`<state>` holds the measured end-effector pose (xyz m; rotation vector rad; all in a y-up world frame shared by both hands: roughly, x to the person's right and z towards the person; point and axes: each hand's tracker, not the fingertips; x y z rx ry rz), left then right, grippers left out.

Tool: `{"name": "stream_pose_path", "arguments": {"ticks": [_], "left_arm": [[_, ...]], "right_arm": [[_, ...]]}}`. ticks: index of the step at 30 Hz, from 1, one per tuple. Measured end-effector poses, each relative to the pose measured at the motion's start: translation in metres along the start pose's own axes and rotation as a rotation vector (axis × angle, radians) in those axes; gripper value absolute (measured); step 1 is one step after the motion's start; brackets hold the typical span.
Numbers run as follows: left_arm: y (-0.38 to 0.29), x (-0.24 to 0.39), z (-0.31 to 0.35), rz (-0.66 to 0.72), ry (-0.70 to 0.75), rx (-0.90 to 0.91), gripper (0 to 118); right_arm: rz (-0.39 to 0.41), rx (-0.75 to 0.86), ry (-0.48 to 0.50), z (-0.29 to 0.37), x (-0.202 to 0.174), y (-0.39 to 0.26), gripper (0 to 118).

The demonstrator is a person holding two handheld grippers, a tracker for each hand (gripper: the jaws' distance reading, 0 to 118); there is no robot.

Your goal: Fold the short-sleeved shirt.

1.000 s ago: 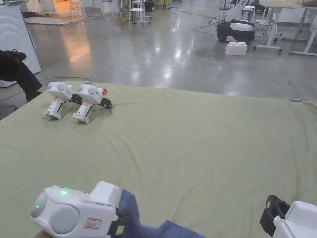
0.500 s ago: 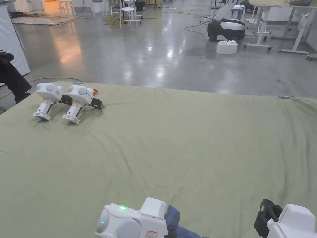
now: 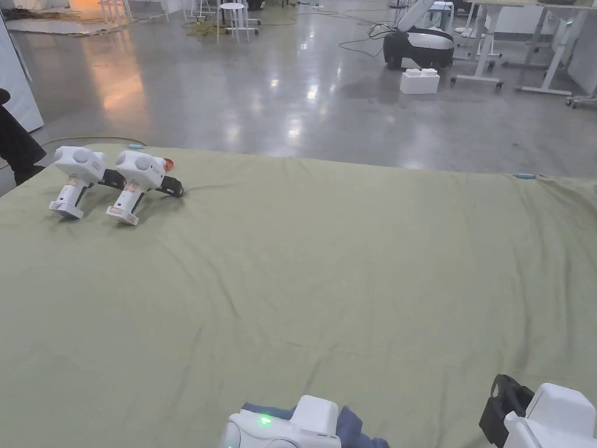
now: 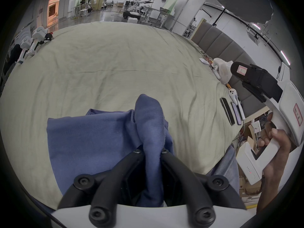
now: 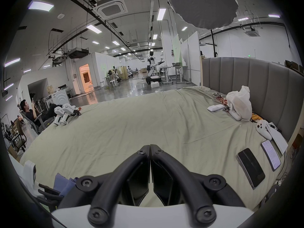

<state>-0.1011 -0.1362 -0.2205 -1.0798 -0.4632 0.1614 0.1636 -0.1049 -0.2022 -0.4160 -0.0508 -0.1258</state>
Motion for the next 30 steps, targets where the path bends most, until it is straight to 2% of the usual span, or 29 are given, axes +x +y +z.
{"name": "stream_pose_path", "arguments": {"ticks": [2, 3, 4, 5, 7, 8, 10, 11, 12, 13, 15, 18, 21, 25, 30], "left_arm": [[0.001, -0.004, 0.007, 0.053, -0.078, 0.036, 74], [0.001, -0.005, 0.013, 0.066, -0.108, 0.060, 79], [0.002, -0.005, 0.019, 0.060, -0.119, 0.081, 79], [0.003, -0.004, 0.026, 0.052, -0.120, 0.092, 86], [0.006, -0.005, 0.035, 0.060, -0.115, 0.104, 80], [0.008, -0.007, 0.038, 0.074, -0.122, 0.109, 70], [0.009, -0.012, 0.036, 0.101, -0.132, 0.118, 43], [0.008, -0.013, 0.031, 0.111, -0.120, 0.117, 22], [0.007, -0.014, 0.024, 0.112, -0.097, 0.104, 9], [0.006, -0.014, 0.016, 0.114, -0.060, 0.078, 4], [0.001, -0.015, 0.000, 0.115, -0.084, 0.045, 1], [-0.006, -0.012, -0.023, 0.168, -0.225, -0.027, 1], [-0.010, -0.007, -0.044, 0.141, -0.182, -0.008, 1], [-0.012, -0.014, -0.066, 0.174, -0.166, 0.011, 1], [-0.013, -0.017, -0.044, 0.142, -0.211, 0.043, 1]], "right_arm": [[0.000, -0.003, 0.002, 0.000, -0.001, -0.001, 0], [0.000, -0.005, 0.001, 0.000, -0.002, -0.001, 0], [-0.002, -0.005, 0.001, 0.000, -0.002, -0.001, 0], [-0.004, -0.004, 0.003, 0.000, -0.002, -0.002, 0], [-0.005, -0.005, 0.004, 0.000, -0.004, -0.001, 0], [-0.003, -0.006, 0.005, 0.000, -0.005, -0.001, 0], [-0.001, -0.006, 0.008, 0.001, -0.007, -0.001, 0], [0.001, -0.006, 0.009, 0.001, -0.008, -0.001, 0], [0.002, -0.006, 0.010, 0.001, -0.008, -0.001, 0], [0.002, -0.006, 0.010, 0.001, -0.009, -0.002, 0], [0.007, -0.010, 0.012, 0.001, -0.010, -0.003, 0], [0.016, -0.017, 0.009, 0.001, -0.010, -0.005, 0], [0.018, -0.024, 0.001, 0.000, -0.008, -0.006, 0], [0.019, -0.029, -0.006, 0.000, -0.008, -0.005, 0], [0.043, -0.013, -0.001, 0.003, -0.009, -0.002, 0]]}}
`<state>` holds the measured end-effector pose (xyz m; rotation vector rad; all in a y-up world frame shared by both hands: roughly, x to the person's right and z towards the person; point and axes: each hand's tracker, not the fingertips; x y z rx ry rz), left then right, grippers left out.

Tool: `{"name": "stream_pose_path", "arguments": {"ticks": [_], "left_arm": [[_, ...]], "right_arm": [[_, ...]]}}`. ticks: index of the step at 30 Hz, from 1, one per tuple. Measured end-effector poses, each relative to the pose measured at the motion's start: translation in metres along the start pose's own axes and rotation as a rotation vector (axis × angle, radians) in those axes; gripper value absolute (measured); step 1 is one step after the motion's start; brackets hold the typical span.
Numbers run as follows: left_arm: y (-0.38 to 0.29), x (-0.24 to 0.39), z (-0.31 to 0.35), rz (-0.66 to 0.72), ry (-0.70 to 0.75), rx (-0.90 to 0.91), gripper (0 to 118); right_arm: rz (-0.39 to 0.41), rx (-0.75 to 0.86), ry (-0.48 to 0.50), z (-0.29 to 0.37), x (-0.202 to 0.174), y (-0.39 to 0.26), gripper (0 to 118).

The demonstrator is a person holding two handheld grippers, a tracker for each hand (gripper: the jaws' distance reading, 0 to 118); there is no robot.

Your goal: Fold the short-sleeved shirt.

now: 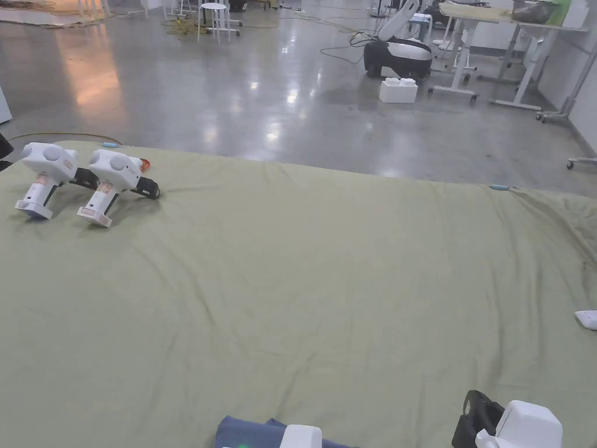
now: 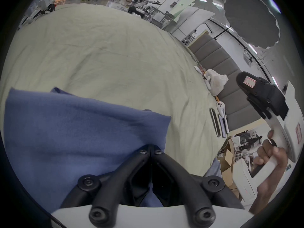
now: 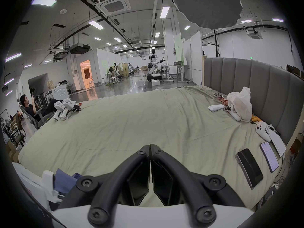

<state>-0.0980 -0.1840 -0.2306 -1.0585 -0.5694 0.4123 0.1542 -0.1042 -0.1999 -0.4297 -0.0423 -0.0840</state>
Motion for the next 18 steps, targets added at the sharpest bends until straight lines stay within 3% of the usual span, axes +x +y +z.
{"name": "stream_pose_path", "arguments": {"ticks": [6, 13, 18], "left_arm": [[0.018, 0.005, 0.067, -0.111, 0.038, 0.253, 1], [0.047, 0.010, 0.135, -0.290, 0.412, 0.733, 1], [0.054, 0.011, 0.154, -0.356, 0.651, 0.941, 1]], "right_arm": [[0.063, 0.090, -0.009, 0.002, -0.014, 0.015, 0], [0.105, 0.224, -0.026, 0.001, -0.038, 0.047, 0], [0.113, 0.317, -0.057, 0.005, -0.052, 0.062, 0]]}}
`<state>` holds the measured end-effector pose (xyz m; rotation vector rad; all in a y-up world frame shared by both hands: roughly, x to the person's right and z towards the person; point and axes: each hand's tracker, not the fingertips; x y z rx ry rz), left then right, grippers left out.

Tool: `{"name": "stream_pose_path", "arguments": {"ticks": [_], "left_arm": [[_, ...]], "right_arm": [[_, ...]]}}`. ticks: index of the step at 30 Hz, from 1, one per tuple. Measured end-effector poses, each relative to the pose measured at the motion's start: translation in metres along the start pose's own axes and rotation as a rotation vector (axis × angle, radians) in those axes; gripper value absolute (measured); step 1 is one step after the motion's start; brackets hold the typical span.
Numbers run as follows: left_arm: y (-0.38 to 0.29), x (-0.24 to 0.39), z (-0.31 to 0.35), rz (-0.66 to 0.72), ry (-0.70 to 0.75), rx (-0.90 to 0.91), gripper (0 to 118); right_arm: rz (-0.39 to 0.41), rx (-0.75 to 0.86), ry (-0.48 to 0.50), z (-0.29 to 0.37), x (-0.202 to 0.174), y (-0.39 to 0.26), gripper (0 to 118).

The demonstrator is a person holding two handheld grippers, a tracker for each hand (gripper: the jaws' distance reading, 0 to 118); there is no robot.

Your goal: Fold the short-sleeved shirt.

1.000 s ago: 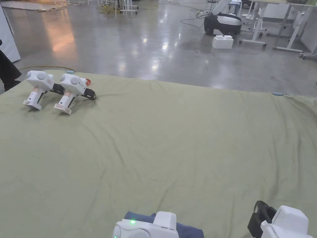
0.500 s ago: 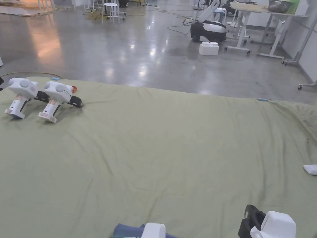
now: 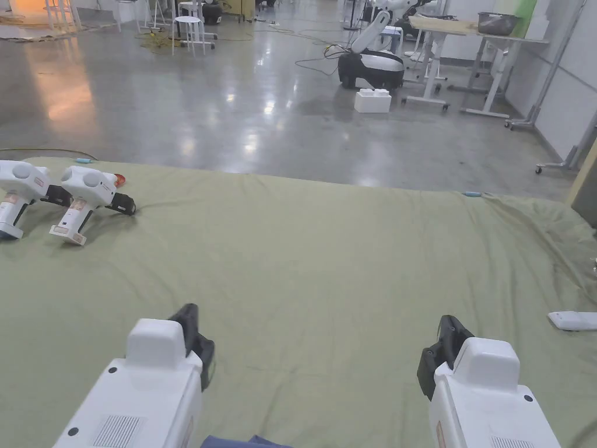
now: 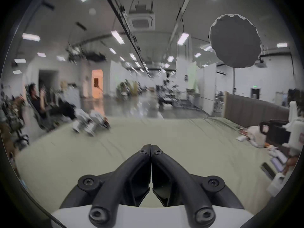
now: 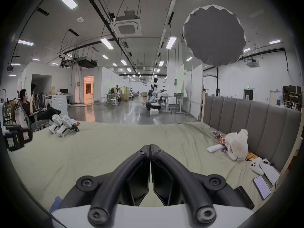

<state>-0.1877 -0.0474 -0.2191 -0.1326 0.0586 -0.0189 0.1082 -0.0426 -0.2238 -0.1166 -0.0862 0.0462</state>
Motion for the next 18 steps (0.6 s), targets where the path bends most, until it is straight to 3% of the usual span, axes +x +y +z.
{"name": "stream_pose_path", "arguments": {"ticks": [13, 18], "left_arm": [[0.006, -0.034, -0.002, 0.021, 0.063, 0.061, 1], [-0.013, -0.053, 0.003, 0.053, 0.057, -0.015, 1]], "right_arm": [[0.022, 0.039, -0.029, 0.009, -0.002, -0.001, 0], [0.034, -0.122, 0.085, 0.043, -0.028, -0.043, 0]]}}
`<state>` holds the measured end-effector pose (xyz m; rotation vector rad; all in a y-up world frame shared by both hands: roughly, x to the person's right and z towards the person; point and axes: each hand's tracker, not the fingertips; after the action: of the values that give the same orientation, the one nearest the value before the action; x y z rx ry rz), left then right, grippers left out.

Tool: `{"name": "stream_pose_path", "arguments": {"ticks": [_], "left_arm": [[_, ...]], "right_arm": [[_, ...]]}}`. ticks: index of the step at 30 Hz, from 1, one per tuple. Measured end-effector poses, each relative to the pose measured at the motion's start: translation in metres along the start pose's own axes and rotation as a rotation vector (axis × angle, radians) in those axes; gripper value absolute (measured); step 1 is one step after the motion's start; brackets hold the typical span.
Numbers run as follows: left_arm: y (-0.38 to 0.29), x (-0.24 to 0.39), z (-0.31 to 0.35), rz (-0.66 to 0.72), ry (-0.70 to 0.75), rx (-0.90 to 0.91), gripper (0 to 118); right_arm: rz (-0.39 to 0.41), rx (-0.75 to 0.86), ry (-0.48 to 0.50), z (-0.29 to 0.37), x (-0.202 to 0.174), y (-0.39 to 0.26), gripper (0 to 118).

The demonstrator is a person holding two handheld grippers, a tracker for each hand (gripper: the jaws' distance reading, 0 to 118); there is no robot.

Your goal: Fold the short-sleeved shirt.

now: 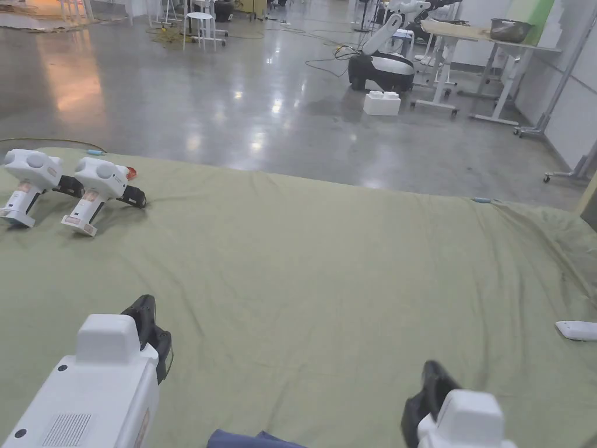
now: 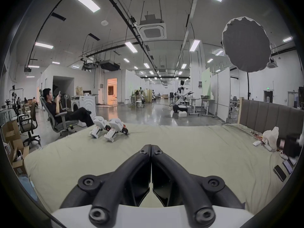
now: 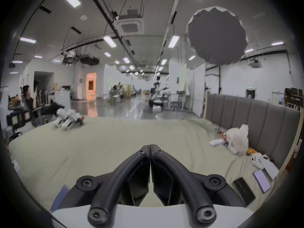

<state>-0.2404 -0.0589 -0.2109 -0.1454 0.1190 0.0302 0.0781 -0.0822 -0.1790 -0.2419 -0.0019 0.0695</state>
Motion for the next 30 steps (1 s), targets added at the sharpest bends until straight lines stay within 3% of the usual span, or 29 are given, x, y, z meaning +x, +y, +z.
{"name": "stream_pose_path", "arguments": {"ticks": [8, 16, 17, 19, 20, 23, 25, 30], "left_arm": [[-0.047, -0.027, 0.014, 0.061, -0.011, -0.154, 1], [-0.083, -0.058, 0.019, 0.206, -0.158, -0.374, 2], [-0.088, -0.063, 0.016, 0.245, -0.202, -0.412, 5], [-0.095, -0.071, 0.009, 0.318, -0.286, -0.485, 23], [-0.099, -0.076, 0.003, 0.365, -0.344, -0.532, 41], [-0.110, -0.079, -0.016, 0.428, -0.492, -0.664, 81], [-0.120, -0.081, -0.030, 0.507, -0.564, -0.723, 87], [-0.149, -0.078, -0.064, 0.683, -0.724, -0.887, 89]], "right_arm": [[0.100, -0.242, 0.176, 0.008, -0.074, -0.091, 0], [0.115, -0.311, 0.046, -0.019, -0.080, -0.140, 0], [0.135, -0.317, 0.044, -0.022, -0.080, -0.142, 0], [0.142, -0.295, 0.034, -0.022, -0.081, -0.142, 0], [0.144, -0.297, 0.036, -0.024, -0.081, -0.141, 0], [0.113, -0.323, 0.036, -0.027, -0.079, -0.140, 0], [0.111, -0.334, 0.039, -0.028, -0.077, -0.142, 0], [0.099, -0.345, 0.048, -0.030, -0.073, -0.145, 0]]}}
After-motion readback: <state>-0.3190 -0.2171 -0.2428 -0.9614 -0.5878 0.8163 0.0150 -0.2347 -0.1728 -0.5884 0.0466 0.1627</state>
